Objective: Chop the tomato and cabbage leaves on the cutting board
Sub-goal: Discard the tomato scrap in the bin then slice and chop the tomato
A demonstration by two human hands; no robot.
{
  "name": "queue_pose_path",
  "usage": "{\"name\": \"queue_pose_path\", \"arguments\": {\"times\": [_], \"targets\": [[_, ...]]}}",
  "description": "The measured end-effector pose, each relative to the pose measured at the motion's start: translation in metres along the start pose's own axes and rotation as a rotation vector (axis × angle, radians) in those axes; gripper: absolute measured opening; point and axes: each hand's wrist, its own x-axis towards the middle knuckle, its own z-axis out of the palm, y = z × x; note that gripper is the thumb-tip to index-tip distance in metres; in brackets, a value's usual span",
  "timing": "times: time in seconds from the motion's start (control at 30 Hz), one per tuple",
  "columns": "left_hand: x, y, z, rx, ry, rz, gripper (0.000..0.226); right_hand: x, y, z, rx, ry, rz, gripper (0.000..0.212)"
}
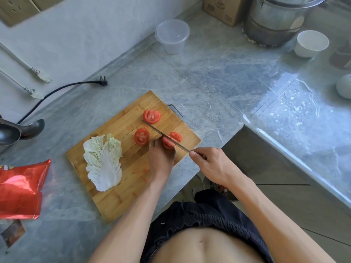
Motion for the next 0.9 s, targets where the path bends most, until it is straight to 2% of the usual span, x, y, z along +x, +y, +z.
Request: {"name": "queue_pose_path", "arguments": {"times": [0.77, 0.9], "targets": [[0.001, -0.008, 0.003, -0.03, 0.015, 0.064, 0.011, 0.017, -0.008, 0.003, -0.038, -0.046, 0.069, 0.046], [0.001, -0.01, 0.004, -0.063, 0.008, 0.034, 0.025, 0.022, -0.004, 0.007, -0.037, -0.044, 0.074, 0.045]]}}
